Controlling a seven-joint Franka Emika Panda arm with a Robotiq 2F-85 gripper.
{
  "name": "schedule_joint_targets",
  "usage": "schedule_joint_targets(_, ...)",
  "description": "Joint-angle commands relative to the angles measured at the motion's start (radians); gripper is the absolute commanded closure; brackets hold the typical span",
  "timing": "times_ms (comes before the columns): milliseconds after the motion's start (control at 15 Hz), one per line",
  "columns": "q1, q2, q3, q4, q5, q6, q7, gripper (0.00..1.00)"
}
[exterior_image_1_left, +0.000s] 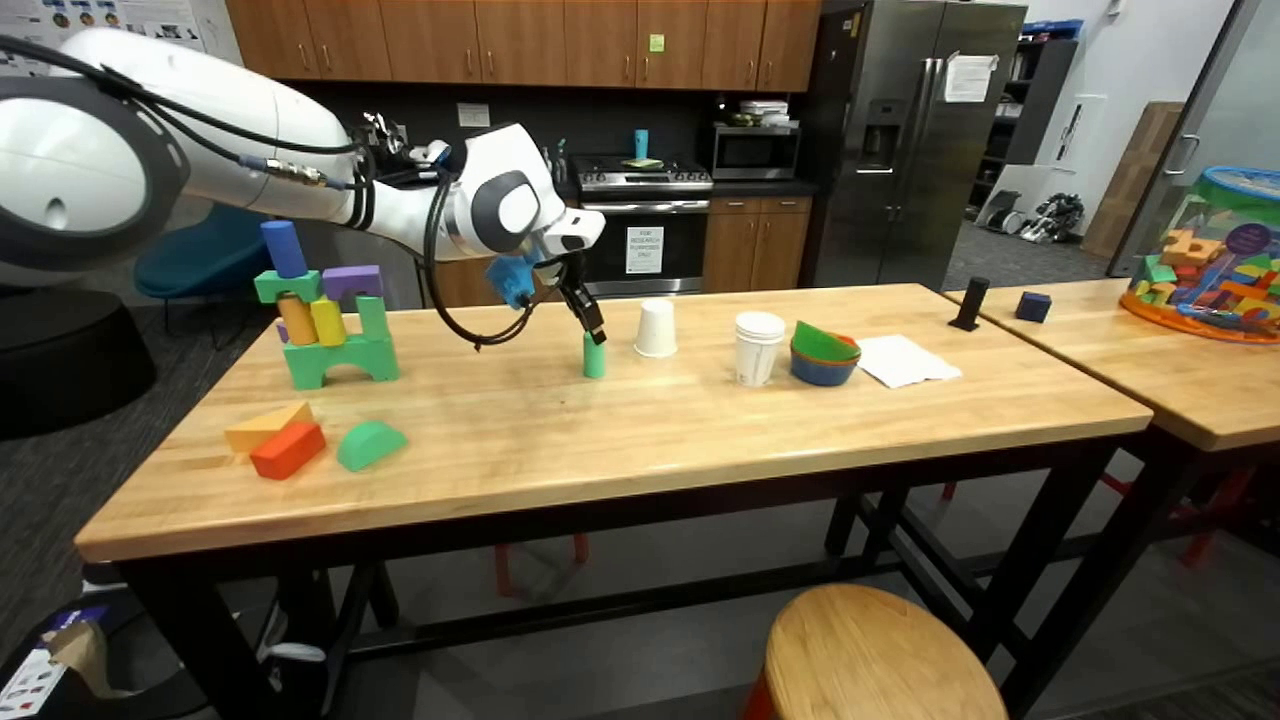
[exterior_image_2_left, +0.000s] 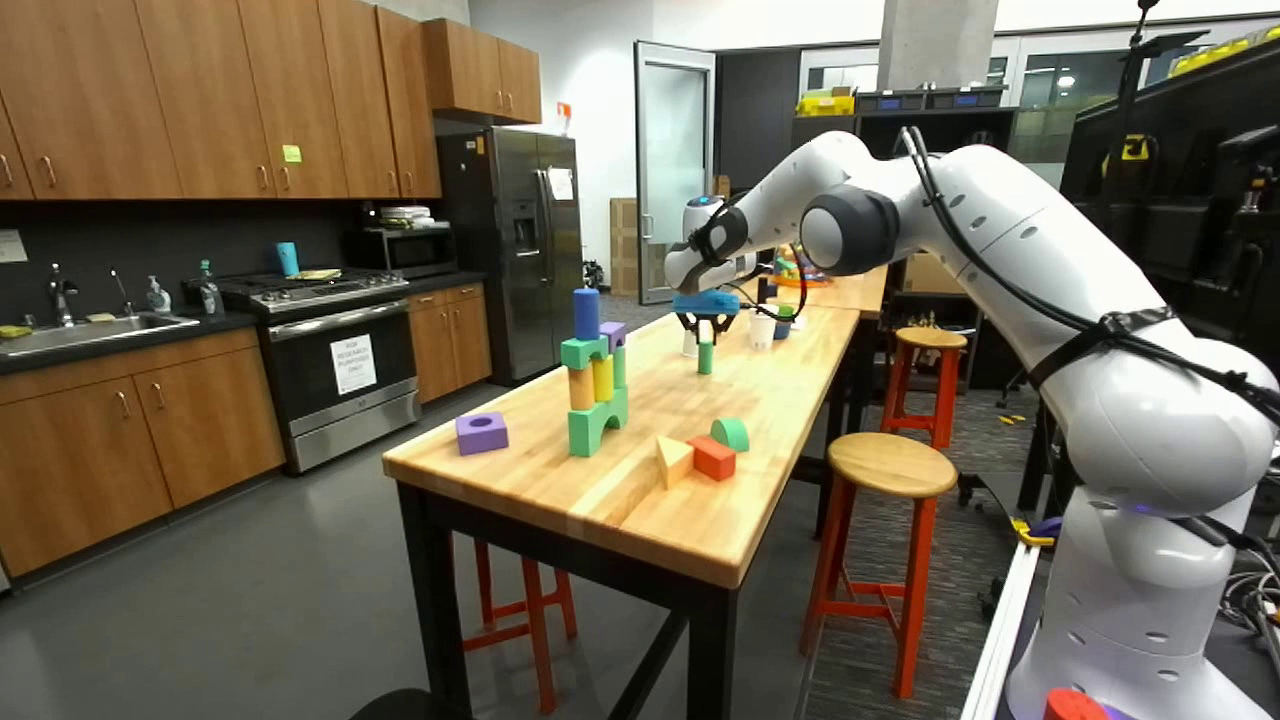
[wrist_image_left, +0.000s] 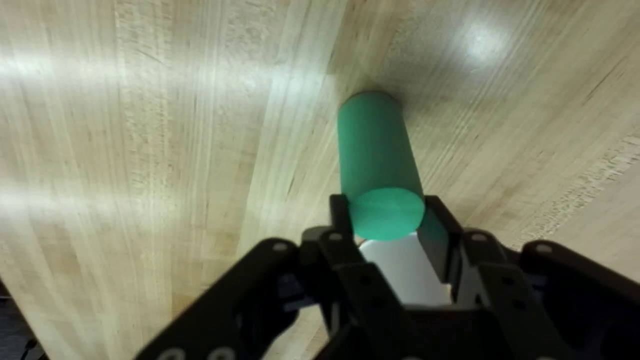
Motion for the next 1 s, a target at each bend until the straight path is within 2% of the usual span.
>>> schedule_joint_targets(0,-0.015,0.004,0.012,0.029,0.021,-0.006,-0.002,0.89)
schedule_joint_targets(200,-0.02,0.004,0.015,0.038,0.024,-0.009,-0.002,0.92)
schedule_joint_targets(533,-0.022,-0.018,0.021,0.036,0.02,-0.019,-0.015,0.92)
schedule_joint_targets(933,-0.02,-0.062,0.014,0.087,0.013,-0.177,-0.019,0.92)
